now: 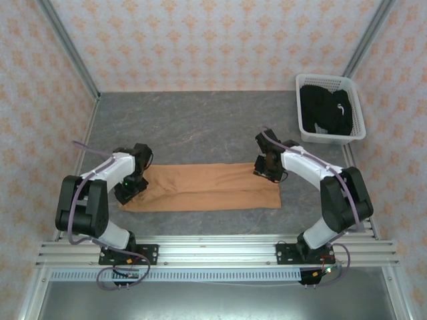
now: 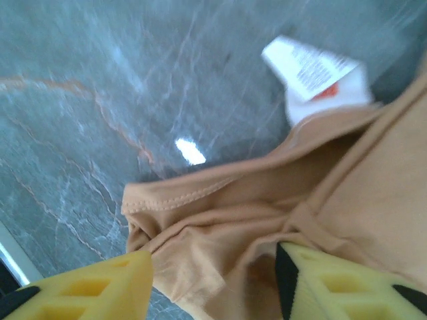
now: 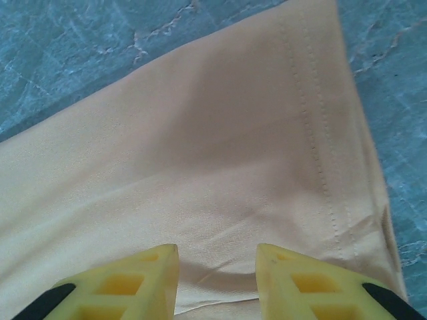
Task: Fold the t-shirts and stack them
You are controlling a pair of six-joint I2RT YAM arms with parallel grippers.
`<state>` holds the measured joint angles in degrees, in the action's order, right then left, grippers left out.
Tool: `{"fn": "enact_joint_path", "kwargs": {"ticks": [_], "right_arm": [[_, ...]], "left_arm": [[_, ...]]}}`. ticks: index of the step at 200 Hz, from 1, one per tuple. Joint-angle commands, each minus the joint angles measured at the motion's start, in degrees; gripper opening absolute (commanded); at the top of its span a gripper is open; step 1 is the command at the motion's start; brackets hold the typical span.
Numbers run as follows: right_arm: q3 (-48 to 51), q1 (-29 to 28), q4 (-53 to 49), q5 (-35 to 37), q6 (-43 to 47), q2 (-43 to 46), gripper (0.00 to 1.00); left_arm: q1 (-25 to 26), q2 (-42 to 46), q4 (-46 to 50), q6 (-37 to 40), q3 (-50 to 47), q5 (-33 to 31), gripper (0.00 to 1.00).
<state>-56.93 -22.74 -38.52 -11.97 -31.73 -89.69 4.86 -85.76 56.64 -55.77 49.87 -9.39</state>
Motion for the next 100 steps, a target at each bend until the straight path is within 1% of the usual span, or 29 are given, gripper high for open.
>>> {"fn": "enact_joint_path", "kwargs": {"ticks": [1,15,26,43,60,80,100], "right_arm": [[0.85,2.43,-1.06,1.94,-0.85,2.56,0.37],[0.49,3.90,-1.19,1.56,-0.04,2.40,0.38],[-0.59,4.43,-1.06,0.66,1.37,0.86,0.38],[-4.09,4.58,-2.20,-0.60,4.15,-3.70,0.37],[-7.33,4.50,-3.14,0.56,6.23,-8.05,0.35],[-10.39,4.57,-3.73,2.46,8.60,-12.02,0.34],[-14.10,4.57,-6.64,3.45,9.68,-17.55,0.31]], "left_arm": [[1.19,7.31,5.53,-0.32,4.25,-4.60,0.58],[2.99,12.08,7.31,-1.22,3.80,-1.76,0.59],[4.67,14.10,6.89,-2.29,2.16,2.37,0.53],[7.94,13.86,4.39,-6.56,-1.65,9.69,0.45],[10.22,12.17,-2.00,-11.97,-4.85,15.83,0.43],[11.21,7.50,-7.27,-15.40,-4.53,17.57,0.43],[10.92,1.02,-8.93,-14.44,-1.76,15.10,0.41]]}}
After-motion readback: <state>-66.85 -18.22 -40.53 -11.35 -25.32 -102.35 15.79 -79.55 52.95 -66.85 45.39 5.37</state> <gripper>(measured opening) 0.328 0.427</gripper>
